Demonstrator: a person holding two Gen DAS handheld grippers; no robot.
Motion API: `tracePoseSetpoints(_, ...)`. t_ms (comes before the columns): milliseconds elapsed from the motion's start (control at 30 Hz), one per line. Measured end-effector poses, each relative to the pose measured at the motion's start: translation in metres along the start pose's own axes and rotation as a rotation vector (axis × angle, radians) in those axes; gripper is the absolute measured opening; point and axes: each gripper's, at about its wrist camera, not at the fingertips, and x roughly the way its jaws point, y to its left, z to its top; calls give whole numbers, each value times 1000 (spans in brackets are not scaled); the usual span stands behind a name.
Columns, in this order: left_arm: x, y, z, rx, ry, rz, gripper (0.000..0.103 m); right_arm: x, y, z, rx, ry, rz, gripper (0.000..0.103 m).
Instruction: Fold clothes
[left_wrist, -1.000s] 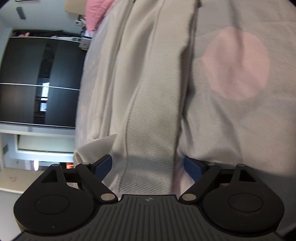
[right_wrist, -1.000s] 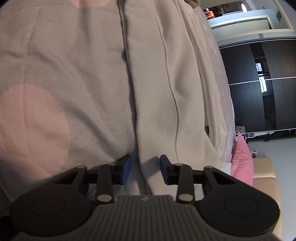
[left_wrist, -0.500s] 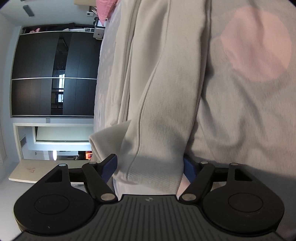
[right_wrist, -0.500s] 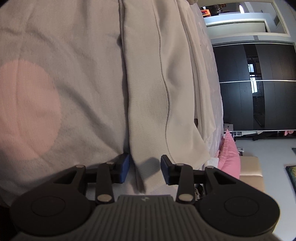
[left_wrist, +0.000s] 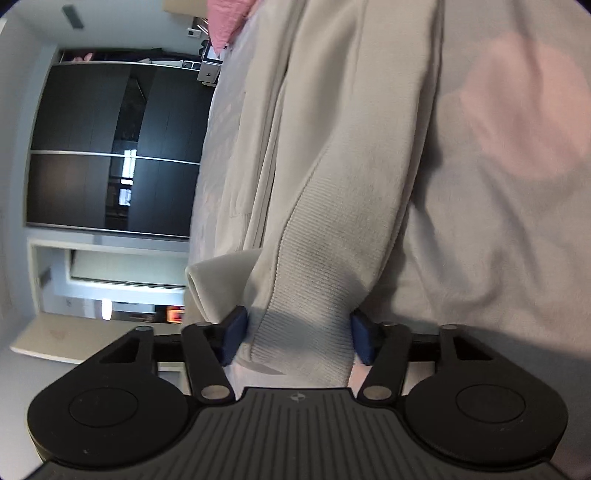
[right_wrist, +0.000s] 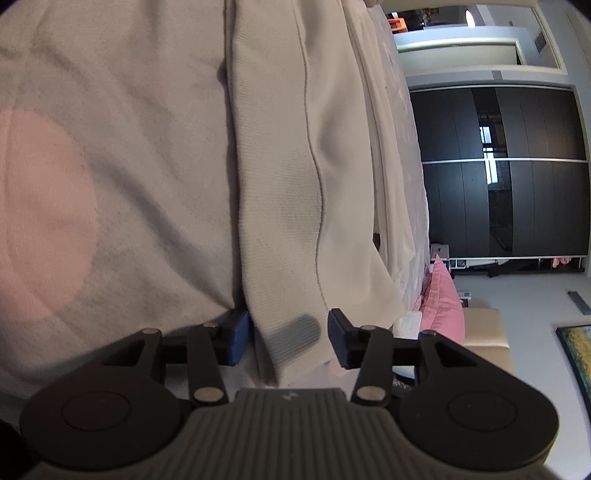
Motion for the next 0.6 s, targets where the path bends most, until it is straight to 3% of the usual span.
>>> tracePoseSetpoints(133, -9, 8, 2, -43, -30, -26, 35, 3, 1, 0, -14, 3, -9, 45)
tracePoseSetpoints(333, -24, 59, 0, -341, -81, -74, 21, 4, 3, -2, -25, -1, -15, 42)
tracePoseSetpoints(500, -40, 94, -4, -489, -108, -111, 13, 5, 3, -1, -31, 2, -16, 42)
tracePoseSetpoints(533, -41, 99, -4, -509, -105, -123, 7, 5, 2, -1, -31, 3, -15, 42)
tracePoseSetpoints(600, -42, 110, -5, -546, -105, -142, 7, 6, 1, -1, -34, 3, -18, 42)
